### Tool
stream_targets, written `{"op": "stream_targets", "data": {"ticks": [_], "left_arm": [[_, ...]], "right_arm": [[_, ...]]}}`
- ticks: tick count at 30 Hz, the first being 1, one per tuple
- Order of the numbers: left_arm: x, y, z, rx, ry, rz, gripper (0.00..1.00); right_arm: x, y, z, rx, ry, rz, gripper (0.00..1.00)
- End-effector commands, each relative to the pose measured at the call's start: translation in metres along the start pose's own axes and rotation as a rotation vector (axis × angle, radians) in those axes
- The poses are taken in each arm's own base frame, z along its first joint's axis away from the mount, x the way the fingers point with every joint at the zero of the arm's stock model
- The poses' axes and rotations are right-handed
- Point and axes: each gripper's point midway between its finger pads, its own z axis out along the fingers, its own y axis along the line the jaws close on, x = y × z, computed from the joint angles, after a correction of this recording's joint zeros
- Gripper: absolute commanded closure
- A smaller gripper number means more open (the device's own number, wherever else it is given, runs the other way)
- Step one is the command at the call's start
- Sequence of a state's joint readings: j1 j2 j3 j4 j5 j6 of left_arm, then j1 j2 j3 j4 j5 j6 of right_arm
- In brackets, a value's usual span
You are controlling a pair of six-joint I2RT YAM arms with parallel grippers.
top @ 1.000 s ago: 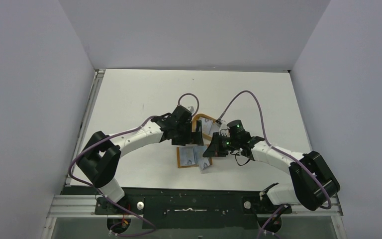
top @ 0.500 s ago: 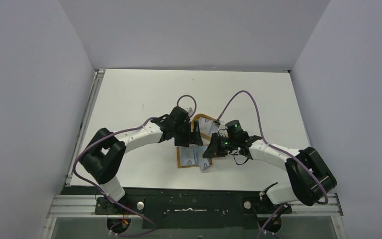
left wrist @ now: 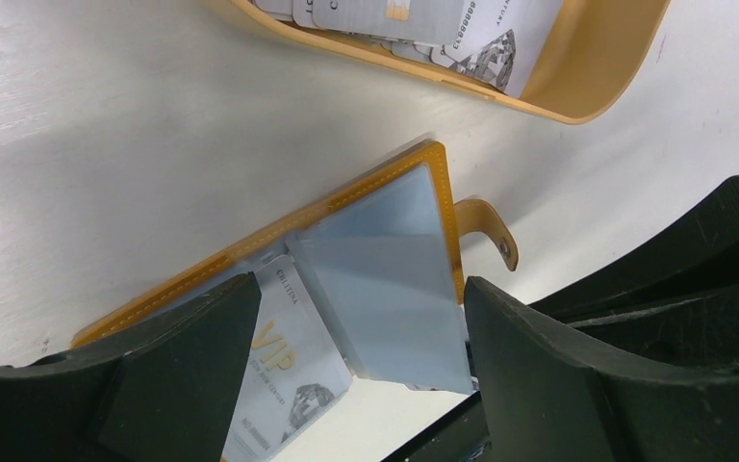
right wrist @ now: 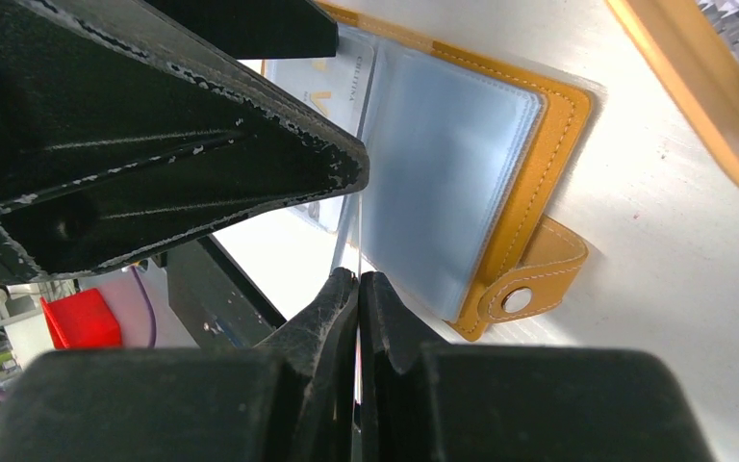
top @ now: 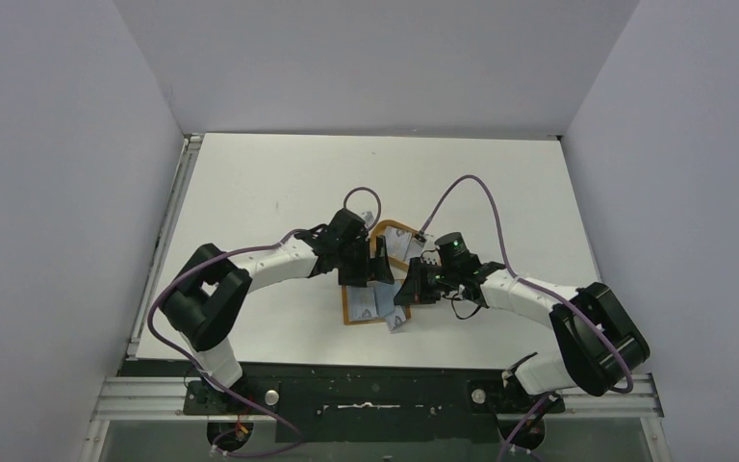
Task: Put the credit cards into the card holder
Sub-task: Turn over the card slot in the card holder.
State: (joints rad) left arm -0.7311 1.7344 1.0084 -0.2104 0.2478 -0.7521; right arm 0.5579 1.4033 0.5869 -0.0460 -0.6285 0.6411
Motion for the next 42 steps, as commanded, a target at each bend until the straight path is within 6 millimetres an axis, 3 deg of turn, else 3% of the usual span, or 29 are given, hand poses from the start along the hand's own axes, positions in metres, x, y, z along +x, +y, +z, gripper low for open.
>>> {"op": "stream_targets", "data": {"ticks": [1, 8, 29, 34, 39, 42], "left_arm": [[-0.014, -0.008, 0.002, 0.029, -0.044, 0.013, 0.22], [-0.017, -0.005, 0.005, 0.01, -0.046, 0.008, 0.23], [-0.011, 0.001, 0.008, -0.007, -0.028, 0.013, 0.63], [-0.011, 0.002, 0.009, -0.012, -0.027, 0.014, 0.66], [-0.011, 0.002, 0.009, -0.011, -0.026, 0.016, 0.66], [-0.011, 0.001, 0.01, -0.01, -0.025, 0.015, 0.66]], "right_arm": [[-0.011, 0.006, -0.001, -0.021, -0.051, -0.052, 1.0], [-0.012, 0.009, -0.001, -0.034, -0.052, -0.06, 1.0], [-0.011, 0.01, -0.005, -0.022, -0.055, -0.066, 1.0], [-0.015, 0.004, -0.022, 0.058, -0.1, -0.082, 1.0], [-0.017, 0.018, -0.057, 0.092, -0.153, -0.145, 1.0], [-0.01, 0.034, -0.066, 0.035, -0.107, -0.171, 1.0]]}}
